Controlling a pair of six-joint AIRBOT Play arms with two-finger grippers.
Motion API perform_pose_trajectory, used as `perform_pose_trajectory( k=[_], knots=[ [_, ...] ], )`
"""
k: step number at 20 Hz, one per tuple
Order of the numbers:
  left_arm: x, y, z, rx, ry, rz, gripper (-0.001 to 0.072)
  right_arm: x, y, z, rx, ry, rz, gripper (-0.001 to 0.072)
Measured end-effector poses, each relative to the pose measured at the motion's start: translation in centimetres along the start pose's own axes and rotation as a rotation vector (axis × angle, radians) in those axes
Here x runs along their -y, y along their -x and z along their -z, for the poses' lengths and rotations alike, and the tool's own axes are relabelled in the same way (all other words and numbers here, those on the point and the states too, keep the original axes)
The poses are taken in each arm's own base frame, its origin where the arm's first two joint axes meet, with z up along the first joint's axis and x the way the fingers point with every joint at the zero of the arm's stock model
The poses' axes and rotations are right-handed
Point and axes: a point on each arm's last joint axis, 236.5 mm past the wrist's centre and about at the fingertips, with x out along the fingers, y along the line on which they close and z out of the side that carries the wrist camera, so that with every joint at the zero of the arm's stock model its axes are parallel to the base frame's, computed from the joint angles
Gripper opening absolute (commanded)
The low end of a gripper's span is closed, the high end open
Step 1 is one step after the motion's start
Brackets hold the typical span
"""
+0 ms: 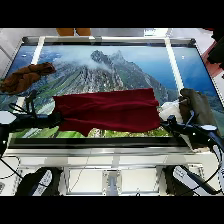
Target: Fold the shirts.
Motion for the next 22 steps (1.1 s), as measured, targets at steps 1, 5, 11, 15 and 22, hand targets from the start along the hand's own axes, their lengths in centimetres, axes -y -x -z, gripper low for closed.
perform_pose_trajectory(
  k=[1, 5, 11, 15, 22],
  knots=[
    [0.1, 0.5, 0.2, -0.009, -0.021, -0.012, 0.0011, -0.8, 0.6, 0.0, -0.016, 0.047, -0.001, 0.0035],
    [-1.8, 2.3, 0.9, -0.027, -0.049, -0.135, 0.001, -3.9, 3.5, -1.0, -0.048, 0.225, 0.036, 0.0033],
    [-1.8, 2.1, -5.7, 0.136, -0.116, -0.2, 0.001, -10.9, 2.7, -4.1, 0.003, 0.515, 0.118, 0.0032],
    [-3.3, -0.7, -11.1, 0.15, -0.176, -0.276, 0.001, -13.9, -1.1, -7.6, 0.024, 0.621, 0.202, 0.0033],
    [-6.4, -8.5, -16.3, 0.119, -0.171, -0.318, 0.001, -14.7, -9.0, -12.2, 0.024, 0.628, 0.242, 0.0033]
  ],
)
